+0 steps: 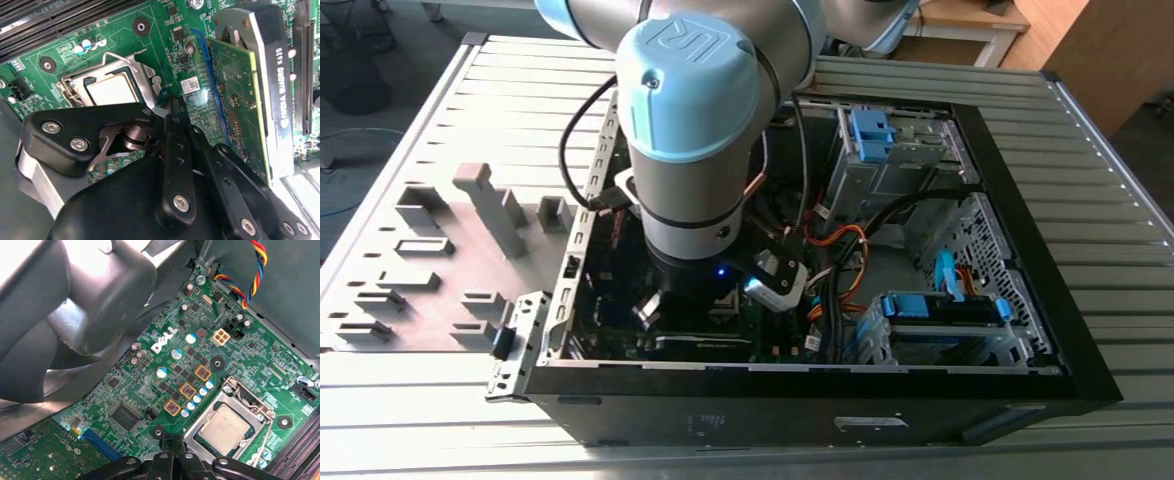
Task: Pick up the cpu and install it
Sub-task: 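Close the cpu cover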
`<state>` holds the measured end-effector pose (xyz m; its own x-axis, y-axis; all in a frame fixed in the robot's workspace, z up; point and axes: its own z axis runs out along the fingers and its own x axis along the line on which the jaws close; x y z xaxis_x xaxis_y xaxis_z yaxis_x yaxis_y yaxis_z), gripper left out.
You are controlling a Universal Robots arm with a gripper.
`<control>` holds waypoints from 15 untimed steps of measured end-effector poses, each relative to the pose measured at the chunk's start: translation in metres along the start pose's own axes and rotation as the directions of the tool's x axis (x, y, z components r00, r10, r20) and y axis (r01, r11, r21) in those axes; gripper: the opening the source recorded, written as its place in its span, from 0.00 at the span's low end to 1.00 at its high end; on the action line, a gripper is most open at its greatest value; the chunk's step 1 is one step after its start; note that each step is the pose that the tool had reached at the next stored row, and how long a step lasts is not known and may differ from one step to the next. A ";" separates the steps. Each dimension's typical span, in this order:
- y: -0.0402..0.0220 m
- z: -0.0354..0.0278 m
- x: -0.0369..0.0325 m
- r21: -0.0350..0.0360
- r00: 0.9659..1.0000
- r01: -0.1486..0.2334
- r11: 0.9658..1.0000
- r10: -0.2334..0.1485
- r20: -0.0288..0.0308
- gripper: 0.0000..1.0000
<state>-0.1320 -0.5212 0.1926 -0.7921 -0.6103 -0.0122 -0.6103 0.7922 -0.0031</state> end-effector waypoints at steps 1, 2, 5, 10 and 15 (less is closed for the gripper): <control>0.0000 0.0000 0.0000 0.000 1.000 0.000 1.000 0.000 0.000 0.11; 0.0000 0.0001 -0.0001 0.000 1.000 0.000 1.000 0.000 0.000 0.11; 0.0003 0.0001 -0.0003 0.000 1.000 0.000 1.000 0.000 0.000 0.11; 0.0008 0.0000 -0.0010 0.000 1.000 0.000 1.000 0.000 0.000 0.11; 0.0008 0.0001 -0.0018 0.000 1.000 0.000 1.000 0.000 0.000 0.11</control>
<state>-0.1311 -0.5195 0.1925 -0.7921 -0.6102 -0.0122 -0.6102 0.7922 -0.0031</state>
